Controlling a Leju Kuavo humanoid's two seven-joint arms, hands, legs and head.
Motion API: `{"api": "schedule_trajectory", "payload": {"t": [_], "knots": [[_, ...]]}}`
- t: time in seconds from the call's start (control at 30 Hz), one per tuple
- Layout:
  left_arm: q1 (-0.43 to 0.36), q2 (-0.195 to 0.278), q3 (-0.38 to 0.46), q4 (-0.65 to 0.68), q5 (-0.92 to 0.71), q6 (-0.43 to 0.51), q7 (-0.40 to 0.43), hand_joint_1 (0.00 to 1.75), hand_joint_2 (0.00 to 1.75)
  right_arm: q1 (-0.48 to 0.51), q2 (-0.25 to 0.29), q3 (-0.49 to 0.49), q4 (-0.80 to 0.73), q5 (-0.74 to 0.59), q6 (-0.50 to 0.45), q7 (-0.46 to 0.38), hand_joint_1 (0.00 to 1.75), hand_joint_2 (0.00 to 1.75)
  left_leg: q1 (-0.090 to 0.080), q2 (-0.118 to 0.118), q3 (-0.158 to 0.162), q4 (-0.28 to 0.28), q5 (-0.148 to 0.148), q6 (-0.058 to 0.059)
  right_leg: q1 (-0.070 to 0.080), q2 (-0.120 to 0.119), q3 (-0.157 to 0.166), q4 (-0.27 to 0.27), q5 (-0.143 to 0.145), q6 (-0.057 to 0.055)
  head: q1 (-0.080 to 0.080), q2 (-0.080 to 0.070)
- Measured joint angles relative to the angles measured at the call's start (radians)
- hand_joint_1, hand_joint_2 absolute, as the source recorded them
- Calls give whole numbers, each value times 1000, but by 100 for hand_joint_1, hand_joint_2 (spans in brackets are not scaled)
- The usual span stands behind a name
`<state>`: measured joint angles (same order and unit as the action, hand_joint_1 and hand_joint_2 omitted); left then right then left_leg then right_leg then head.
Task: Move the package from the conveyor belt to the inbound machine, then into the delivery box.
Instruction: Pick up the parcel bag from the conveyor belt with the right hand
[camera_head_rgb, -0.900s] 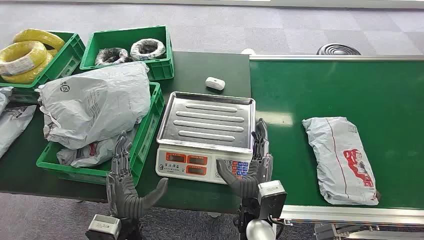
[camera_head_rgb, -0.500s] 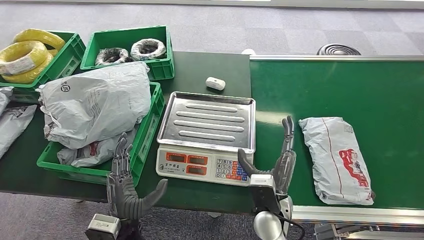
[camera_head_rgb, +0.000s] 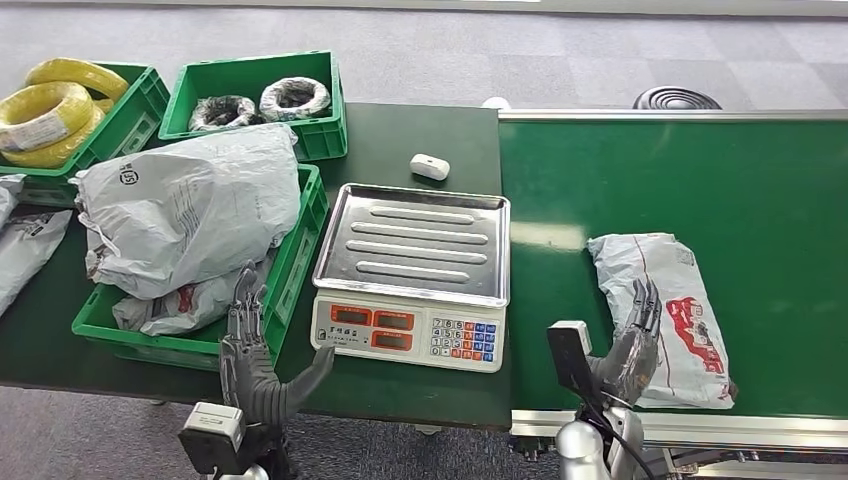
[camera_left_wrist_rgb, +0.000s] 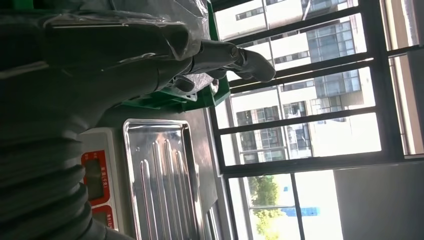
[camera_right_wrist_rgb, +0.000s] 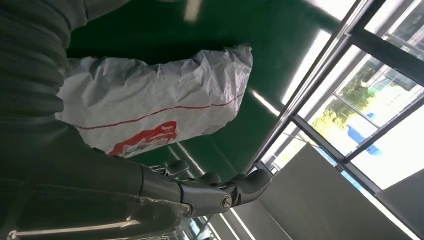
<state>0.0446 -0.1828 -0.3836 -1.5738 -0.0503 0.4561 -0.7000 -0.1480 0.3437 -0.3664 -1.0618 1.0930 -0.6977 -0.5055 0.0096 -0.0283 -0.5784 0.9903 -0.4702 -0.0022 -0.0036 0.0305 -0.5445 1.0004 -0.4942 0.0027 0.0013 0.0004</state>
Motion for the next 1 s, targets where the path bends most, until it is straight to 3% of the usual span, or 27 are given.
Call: {"api": "schedule_trajectory", "payload": {"t": [0.13, 0.3, 0.47, 1.0], "knots": [[-10, -6, 10, 13, 4, -2, 0, 0, 175, -28, 4, -111, 61, 42, 0, -2, 0, 175, 0, 0, 0, 0, 0, 0, 0, 0, 0, 0, 0, 0, 0, 0], [-28, -14, 23, 24, 12, -5, 0, 0, 175, -68, 7, -222, 138, 188, 0, 98, 0, 175, 0, 0, 0, 0, 0, 0, 0, 0, 0, 0, 0, 0, 0, 0], [-38, -17, 34, 28, 15, -6, 0, 0, 175, -95, 12, -343, 203, 258, 0, 111, 0, 175, 0, 0, 0, 0, 0, 0, 0, 0, 0, 0, 0, 0, 0, 0], [-44, -19, 39, 30, 15, -6, 0, 0, 175, -110, 13, -409, 252, 263, -1, 111, 0, 175, 0, 0, 0, 0, 0, 0, 0, 0, 0, 0, 0, 0, 0, 0]]}}
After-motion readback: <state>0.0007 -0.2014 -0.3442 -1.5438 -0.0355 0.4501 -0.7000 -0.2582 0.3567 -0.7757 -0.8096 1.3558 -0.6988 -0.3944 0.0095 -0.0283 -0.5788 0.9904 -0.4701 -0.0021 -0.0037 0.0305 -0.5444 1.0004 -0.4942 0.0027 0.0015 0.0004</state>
